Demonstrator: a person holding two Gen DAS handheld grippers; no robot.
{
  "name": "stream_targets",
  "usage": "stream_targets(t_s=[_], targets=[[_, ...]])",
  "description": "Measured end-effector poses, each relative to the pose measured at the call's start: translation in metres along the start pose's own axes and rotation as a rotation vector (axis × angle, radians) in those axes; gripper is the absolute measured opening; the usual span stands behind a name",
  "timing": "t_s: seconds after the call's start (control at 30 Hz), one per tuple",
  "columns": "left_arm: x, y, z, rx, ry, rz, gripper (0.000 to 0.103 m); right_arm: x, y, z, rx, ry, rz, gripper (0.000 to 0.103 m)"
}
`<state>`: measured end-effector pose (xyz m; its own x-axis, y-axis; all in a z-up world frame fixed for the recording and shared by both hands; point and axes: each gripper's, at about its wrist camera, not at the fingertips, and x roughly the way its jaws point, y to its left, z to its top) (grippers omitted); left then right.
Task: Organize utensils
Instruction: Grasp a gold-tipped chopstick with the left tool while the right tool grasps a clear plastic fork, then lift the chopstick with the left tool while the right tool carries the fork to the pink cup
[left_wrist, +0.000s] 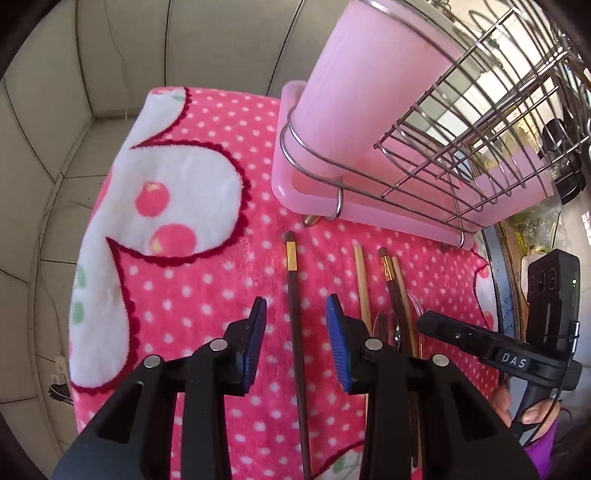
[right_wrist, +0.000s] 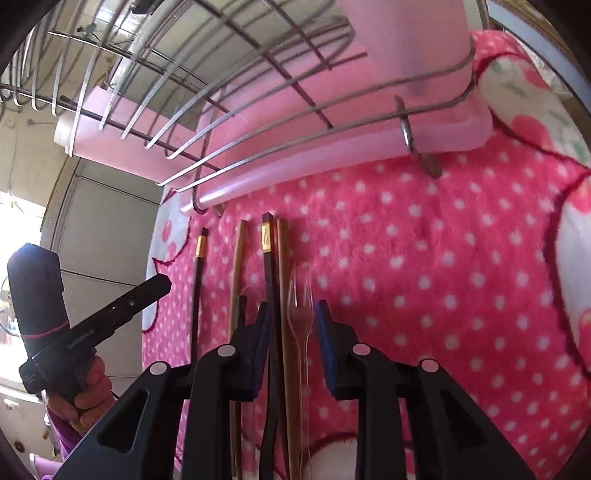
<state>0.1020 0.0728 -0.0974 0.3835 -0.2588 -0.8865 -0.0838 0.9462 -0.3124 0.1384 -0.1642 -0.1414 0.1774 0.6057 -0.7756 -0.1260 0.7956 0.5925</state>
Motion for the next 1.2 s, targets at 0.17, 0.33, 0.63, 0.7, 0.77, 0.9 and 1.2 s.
stream_targets(t_s=[0.17, 0.33, 0.63, 0.7, 0.77, 0.9, 1.2], targets=[[0.016, 0.0, 0.008, -0.01, 0.054, 0.025, 0.034, 0.002, -0.009, -0.004, 0.016, -0.021, 0.031, 0.013], [0.029, -0.005, 0.016, -0.007, 0.09, 0.046, 0.034, -0.026, -0.023, -0.008, 0.03, -0.072, 0.059, 0.013], [0.042, -0.022, 0.019, 0.043, 0.1, 0.147, 0.006, -0.057, -0.036, -0.012, 0.036, -0.137, 0.059, 0.013], [0.035, -0.021, 0.018, 0.034, 0.088, 0.12, 0.005, -0.065, -0.035, -0.015, 0.024, -0.16, 0.06, 0.013], [0.022, -0.02, 0.013, 0.031, 0.056, 0.091, 0.005, -0.072, -0.033, -0.018, 0.017, -0.18, 0.064, 0.013], [-0.018, -0.024, 0.001, 0.039, -0.052, 0.002, 0.005, -0.097, -0.027, -0.023, -0.01, -0.256, 0.065, 0.013], [-0.121, -0.027, 0.001, 0.043, -0.386, -0.141, 0.005, -0.171, 0.005, -0.021, -0.094, -0.443, 0.044, 0.013]])
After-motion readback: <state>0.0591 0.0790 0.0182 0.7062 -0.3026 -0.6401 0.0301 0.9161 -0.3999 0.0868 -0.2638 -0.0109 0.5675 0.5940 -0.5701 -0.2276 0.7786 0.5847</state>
